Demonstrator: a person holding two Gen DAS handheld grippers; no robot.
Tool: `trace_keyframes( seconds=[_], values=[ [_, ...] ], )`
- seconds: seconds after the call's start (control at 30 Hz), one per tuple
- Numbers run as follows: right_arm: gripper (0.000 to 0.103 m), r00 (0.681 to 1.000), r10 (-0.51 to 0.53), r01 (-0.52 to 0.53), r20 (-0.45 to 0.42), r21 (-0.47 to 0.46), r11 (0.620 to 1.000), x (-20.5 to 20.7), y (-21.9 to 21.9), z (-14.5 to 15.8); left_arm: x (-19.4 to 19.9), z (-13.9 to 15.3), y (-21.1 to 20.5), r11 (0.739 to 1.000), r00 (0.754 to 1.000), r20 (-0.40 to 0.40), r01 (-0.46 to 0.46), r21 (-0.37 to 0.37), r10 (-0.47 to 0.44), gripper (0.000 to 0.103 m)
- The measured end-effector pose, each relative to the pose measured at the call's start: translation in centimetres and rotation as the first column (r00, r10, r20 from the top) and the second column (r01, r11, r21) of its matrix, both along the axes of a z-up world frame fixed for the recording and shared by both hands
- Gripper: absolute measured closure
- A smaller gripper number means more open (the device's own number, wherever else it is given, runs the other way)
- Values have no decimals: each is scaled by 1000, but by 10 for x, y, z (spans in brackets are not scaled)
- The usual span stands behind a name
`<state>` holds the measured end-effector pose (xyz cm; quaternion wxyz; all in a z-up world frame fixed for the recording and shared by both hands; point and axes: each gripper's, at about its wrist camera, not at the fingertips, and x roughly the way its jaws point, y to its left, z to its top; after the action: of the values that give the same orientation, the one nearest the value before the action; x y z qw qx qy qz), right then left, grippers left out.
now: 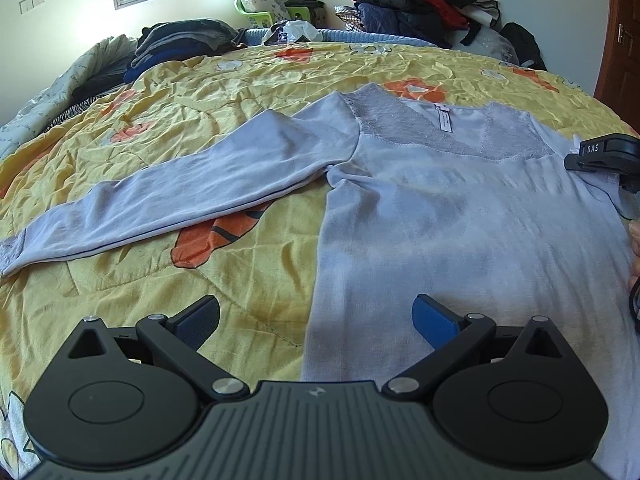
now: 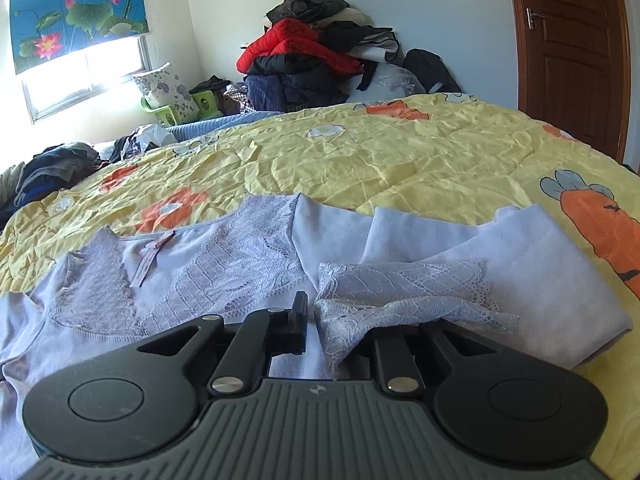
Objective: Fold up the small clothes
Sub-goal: 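Lower the sleeve flat along the shirt body with the right gripper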
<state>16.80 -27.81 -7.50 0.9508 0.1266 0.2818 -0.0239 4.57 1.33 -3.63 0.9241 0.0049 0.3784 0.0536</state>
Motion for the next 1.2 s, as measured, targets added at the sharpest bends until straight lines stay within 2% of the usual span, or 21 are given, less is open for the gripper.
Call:
trace_keyframes(
  seconds=[0.17,0.43,0.83,1.03,1.2],
  values=[
    [88,999,51,-51,14,-8,999,5,10,7,0,0,3,1000,1000,-7,-10,-8,10,0],
    [91,996,74,-74,45,-8,997,11,15,18,1,-1,8,1000,1000,-8,-23,-12,23,0],
    [92,986,137,-137,96,-7,991,24,43,38,0,1,14,999,999,1,-51,13,51,0],
    [92,979,174,-175,103,-4,985,30,63,41,1,2,21,994,995,9,-101,38,101,0],
    [92,976,192,-194,100,10,981,34,73,42,1,2,29,978,983,36,-183,100,180,0]
  ],
)
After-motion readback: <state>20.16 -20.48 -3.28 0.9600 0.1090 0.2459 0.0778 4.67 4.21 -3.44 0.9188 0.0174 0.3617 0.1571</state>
